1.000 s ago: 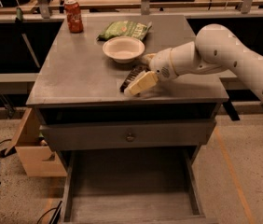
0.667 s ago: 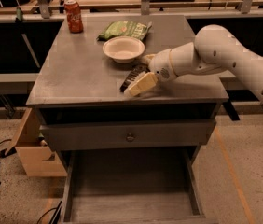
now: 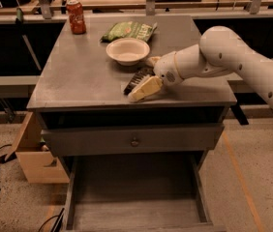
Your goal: Place rxbar chocolate into middle drawer
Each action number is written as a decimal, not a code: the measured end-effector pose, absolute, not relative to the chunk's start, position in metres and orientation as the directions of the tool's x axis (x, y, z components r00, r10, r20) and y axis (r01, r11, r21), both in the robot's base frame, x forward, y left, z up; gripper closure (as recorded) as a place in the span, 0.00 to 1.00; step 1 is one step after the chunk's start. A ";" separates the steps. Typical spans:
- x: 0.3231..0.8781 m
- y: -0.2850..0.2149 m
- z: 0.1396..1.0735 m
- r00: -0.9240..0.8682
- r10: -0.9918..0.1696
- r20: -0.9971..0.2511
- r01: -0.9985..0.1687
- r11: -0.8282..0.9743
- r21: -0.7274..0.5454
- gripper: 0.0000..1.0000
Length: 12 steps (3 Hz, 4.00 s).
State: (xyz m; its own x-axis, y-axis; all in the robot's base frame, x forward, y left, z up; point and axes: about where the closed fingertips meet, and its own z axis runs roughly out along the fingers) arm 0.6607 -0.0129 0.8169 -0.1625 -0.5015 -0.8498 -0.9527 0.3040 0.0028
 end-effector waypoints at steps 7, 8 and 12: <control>0.617 -0.034 0.873 -0.076 -0.431 -0.899 -0.974 0.226 -0.026 1.00; 0.555 -0.057 0.898 -0.025 -0.419 -0.908 -0.987 0.156 -0.045 1.00; 0.456 -0.046 0.816 0.085 -0.570 -0.818 -0.987 -0.161 0.009 1.00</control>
Offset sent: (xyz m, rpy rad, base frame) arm -0.0002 0.0013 -0.0005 0.0002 0.0009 0.0022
